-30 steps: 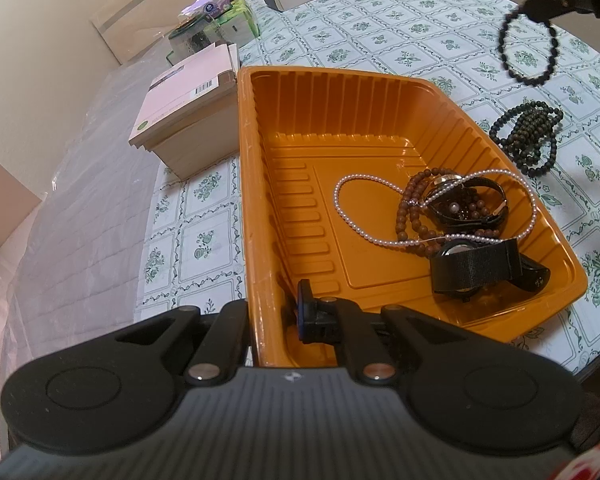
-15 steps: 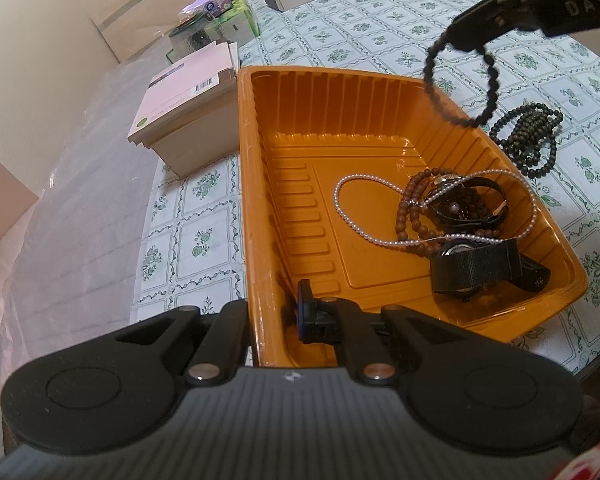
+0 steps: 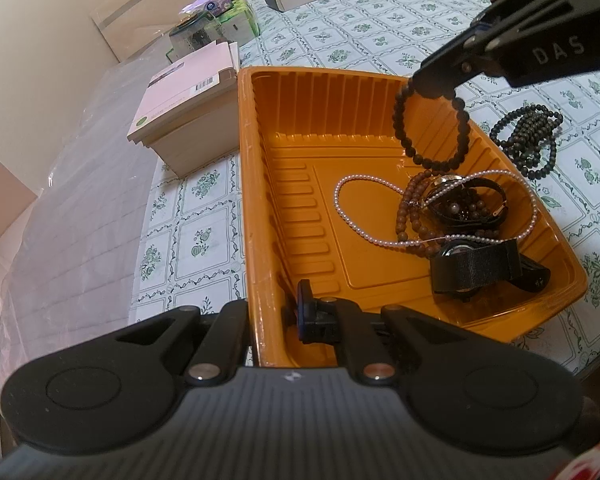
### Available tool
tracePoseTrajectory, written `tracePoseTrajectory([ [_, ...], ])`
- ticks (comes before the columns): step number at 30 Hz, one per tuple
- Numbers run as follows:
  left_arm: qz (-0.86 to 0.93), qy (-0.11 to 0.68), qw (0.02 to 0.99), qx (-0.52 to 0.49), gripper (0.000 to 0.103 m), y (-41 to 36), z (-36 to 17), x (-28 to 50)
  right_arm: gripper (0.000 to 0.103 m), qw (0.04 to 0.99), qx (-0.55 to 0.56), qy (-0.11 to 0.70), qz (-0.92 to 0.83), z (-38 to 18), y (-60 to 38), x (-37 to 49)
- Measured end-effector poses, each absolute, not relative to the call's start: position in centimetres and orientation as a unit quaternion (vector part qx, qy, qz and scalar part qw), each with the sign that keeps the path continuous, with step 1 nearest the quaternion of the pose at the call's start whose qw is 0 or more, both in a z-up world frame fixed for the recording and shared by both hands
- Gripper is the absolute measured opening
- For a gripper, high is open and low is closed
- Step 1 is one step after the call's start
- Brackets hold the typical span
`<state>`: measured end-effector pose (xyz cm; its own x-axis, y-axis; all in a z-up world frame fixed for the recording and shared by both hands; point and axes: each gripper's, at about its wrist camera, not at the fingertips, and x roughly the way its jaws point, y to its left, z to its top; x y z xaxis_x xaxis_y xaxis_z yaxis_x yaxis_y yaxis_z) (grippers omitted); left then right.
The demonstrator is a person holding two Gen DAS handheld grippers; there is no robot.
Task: Organize jewelry
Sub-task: 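Lower the dark bead bracelet into the tray with the right tool, release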
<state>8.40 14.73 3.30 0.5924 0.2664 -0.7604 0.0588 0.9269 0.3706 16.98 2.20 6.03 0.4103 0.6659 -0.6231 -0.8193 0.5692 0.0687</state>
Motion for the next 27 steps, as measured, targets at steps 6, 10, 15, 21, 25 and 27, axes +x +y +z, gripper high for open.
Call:
tracePoseTrajectory([
  [6, 0.06, 0.448, 0.874, 0.182, 0.006, 14.74, 3.3, 8.4, 0.006, 0.826, -0.117, 0.315, 0.453, 5.82, 2.43, 16.97],
  [10, 0.059, 0.447, 0.874, 0.182, 0.006, 14.75, 3.3, 8.39, 0.006, 0.824, -0.12, 0.316, 0.455, 5.73, 2.74, 16.97],
  [15, 0.059, 0.448, 0.874, 0.181, 0.006, 14.74, 3.3, 8.4, 0.006, 0.824, -0.119, 0.317, 0.454, 5.63, 2.95, 17.02],
  [21, 0.059, 0.447, 0.874, 0.182, 0.006, 14.76, 3.3, 8.39, 0.007, 0.82, -0.117, 0.321, 0.459, 5.33, 3.23, 16.95],
  [25, 0.059, 0.447, 0.874, 0.181, 0.006, 14.76, 3.3, 8.39, 0.007, 0.814, -0.095, 0.326, 0.471, 5.29, 2.96, 17.22],
  [27, 0.059, 0.447, 0.874, 0.181, 0.006, 14.77, 3.3, 8.39, 0.007, 0.816, -0.085, 0.329, 0.468, 5.3, 2.61, 17.44],
])
